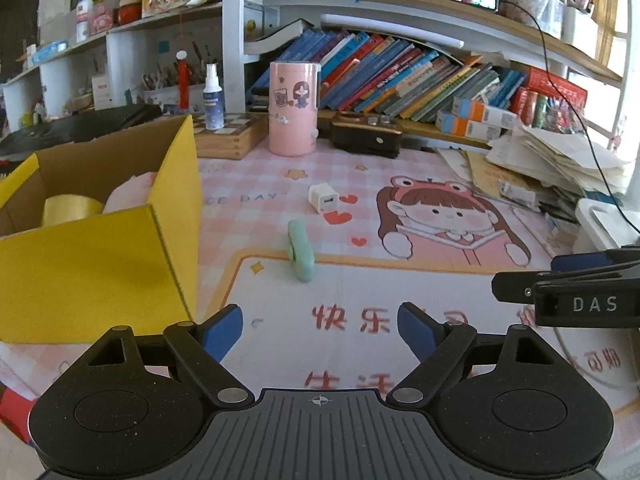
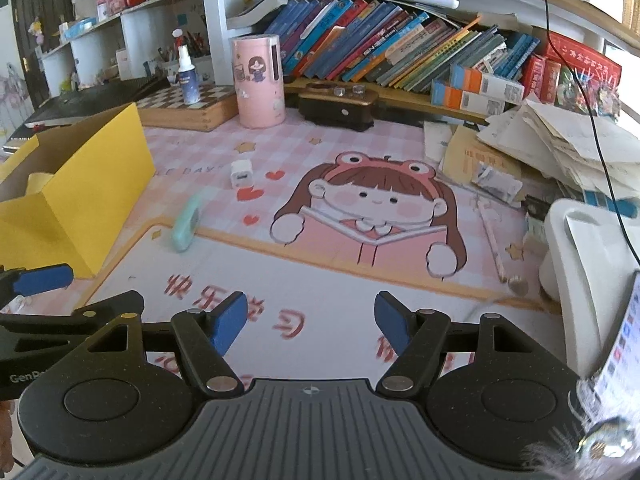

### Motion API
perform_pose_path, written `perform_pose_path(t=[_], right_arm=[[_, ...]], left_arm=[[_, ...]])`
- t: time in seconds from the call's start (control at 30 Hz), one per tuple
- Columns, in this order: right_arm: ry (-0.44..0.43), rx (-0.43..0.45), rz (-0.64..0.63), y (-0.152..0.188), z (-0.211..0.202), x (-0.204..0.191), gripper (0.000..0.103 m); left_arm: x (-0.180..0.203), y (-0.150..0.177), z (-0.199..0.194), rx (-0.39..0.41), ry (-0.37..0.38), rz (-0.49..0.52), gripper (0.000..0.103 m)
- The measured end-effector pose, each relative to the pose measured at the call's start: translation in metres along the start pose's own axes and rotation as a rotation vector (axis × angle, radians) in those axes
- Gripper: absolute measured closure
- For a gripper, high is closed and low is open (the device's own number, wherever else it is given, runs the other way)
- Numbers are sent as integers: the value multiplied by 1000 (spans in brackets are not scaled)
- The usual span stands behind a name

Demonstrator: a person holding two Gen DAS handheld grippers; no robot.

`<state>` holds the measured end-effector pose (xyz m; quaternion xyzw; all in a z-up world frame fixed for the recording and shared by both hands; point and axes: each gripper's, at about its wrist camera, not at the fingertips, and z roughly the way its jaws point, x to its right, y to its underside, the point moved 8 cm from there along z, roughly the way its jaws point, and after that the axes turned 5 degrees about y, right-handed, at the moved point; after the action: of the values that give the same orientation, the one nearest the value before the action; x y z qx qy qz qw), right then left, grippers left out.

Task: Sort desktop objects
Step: 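Lower the left tool onto the mint-green hair clip and close on it, then lower the right tool onto the white charger plug and close on it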

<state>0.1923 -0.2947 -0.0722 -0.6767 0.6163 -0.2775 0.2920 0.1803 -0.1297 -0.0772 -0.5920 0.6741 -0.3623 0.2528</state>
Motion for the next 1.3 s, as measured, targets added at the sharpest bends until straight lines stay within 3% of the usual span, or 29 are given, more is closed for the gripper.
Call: perform_pose_path(t=[0.23, 0.4, 0.47, 0.6, 0.7, 0.87, 1.03, 1.13, 1.3], right_arm=[[-30, 20, -8, -18, 13, 15, 35], [-55, 41, -6, -30, 21, 19, 35], [-64, 46, -5, -34, 25, 19, 35], [-78, 53, -1, -40, 30, 18, 34], [-85, 53, -6, -43, 34, 19, 35], [-85, 51, -6, -47, 37, 19, 34], [-88, 53, -13, -52, 43, 21, 34], [-91, 52, -14, -53, 45, 22, 34], [-100, 56, -9, -54, 47, 20, 34]], left_arm=[[4, -12, 21, 10, -69, 2, 22], [-3, -18, 32, 12, -120, -21, 35], [-7, -20, 38, 9, -139, -35, 46], [-12, -25, 51, 9, -165, -48, 53], [-15, -28, 65, -4, -170, -64, 54], [-18, -31, 91, -31, -171, -78, 70], [-23, -32, 108, -54, -178, -85, 73], [-25, -28, 118, -85, -174, -95, 81], [-20, -27, 111, -75, -159, -46, 85]])
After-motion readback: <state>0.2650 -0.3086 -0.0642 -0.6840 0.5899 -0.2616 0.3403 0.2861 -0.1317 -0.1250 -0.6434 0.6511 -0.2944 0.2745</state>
